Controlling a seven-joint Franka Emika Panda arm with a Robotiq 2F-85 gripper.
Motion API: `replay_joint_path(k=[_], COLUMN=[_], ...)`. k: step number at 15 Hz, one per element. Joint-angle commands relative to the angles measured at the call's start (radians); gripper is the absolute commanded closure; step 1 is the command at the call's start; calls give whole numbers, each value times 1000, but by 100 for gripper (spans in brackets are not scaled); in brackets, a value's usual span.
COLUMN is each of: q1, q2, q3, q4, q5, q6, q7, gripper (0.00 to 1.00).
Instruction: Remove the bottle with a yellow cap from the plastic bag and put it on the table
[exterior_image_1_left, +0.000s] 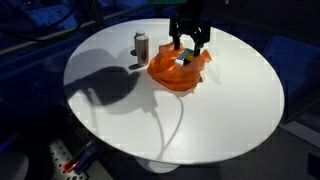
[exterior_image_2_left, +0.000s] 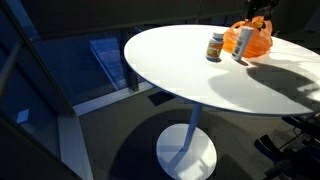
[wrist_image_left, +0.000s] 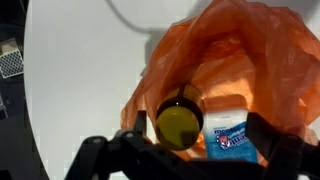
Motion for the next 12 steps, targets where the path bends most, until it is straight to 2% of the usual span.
replay_joint_path(k=[1,12], q1=[-14,-20], q2=[26,70], q3=[-3,-8], q4=[40,71], q5=[-15,-16], q6=[-9,2], q7=[-11,-1], gripper=[0,0])
